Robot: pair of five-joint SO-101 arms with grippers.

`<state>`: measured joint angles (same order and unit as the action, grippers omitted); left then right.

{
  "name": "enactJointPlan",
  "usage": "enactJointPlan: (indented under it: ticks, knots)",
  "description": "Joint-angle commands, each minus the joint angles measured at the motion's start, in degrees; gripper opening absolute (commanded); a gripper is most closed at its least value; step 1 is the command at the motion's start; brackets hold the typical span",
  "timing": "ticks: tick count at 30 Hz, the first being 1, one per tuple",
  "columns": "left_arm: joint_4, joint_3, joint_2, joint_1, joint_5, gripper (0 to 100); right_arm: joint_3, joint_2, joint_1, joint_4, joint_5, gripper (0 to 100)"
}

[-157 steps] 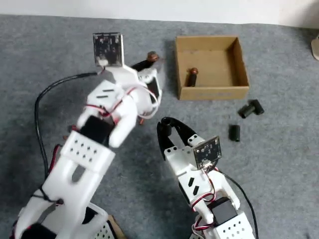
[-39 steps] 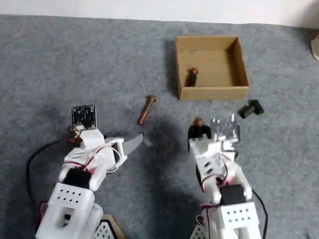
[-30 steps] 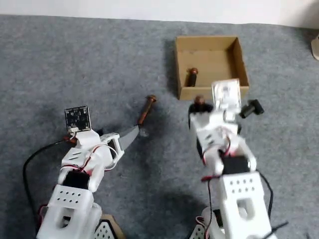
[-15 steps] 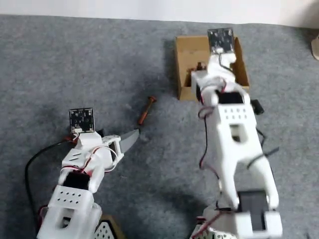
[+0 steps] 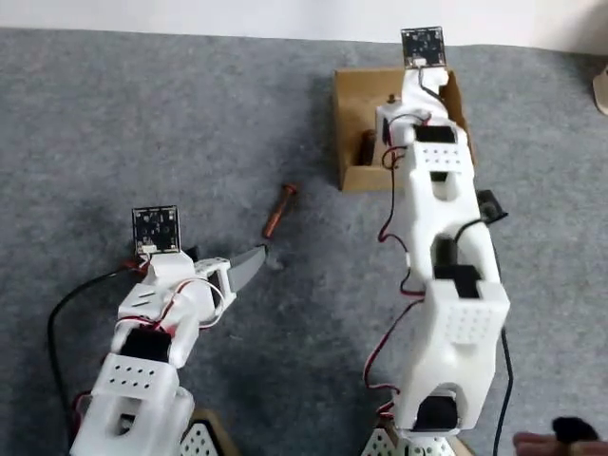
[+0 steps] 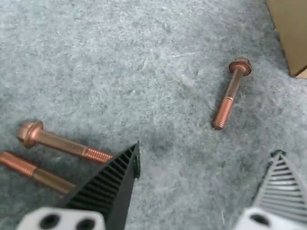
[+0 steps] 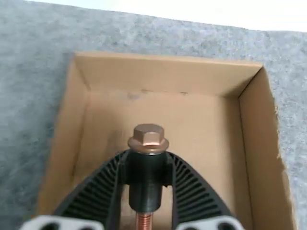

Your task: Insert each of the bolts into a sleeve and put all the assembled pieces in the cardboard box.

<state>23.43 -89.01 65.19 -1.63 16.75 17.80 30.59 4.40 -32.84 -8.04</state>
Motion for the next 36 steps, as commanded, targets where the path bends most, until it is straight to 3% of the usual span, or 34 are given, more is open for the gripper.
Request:
enactJointPlan:
  ticks: [1,7,12,21,29,36]
  knots:
    - [-1.1,0.5,0.2,0.4,-0.4,38,7.2,1.6,-0.6,-0.1,-0.5,0.5]
    - [-1.1,0.5,0.2,0.4,-0.4,38,7.4,3.6,-0.2,-1.7,-0.4,2.2]
    - [-1.1,0.5,0.2,0.4,-0.4,38,11.7,3.4,-0.3,-14.5,8.2,19.9]
    - [-1.1,0.5,0.2,0.4,-0.4,38,25.3,3.6,-0.9,-30.8,8.4,11.8]
    - [-1.1,0.5,0.2,0.4,-0.4,38,31.1,3.8,-5.7,-42.9,7.9,11.4]
    - [-1.0,0.5,0.2,0.3,-0.4,38,31.1,3.6,-10.2,-52.9,-6.1,11.4]
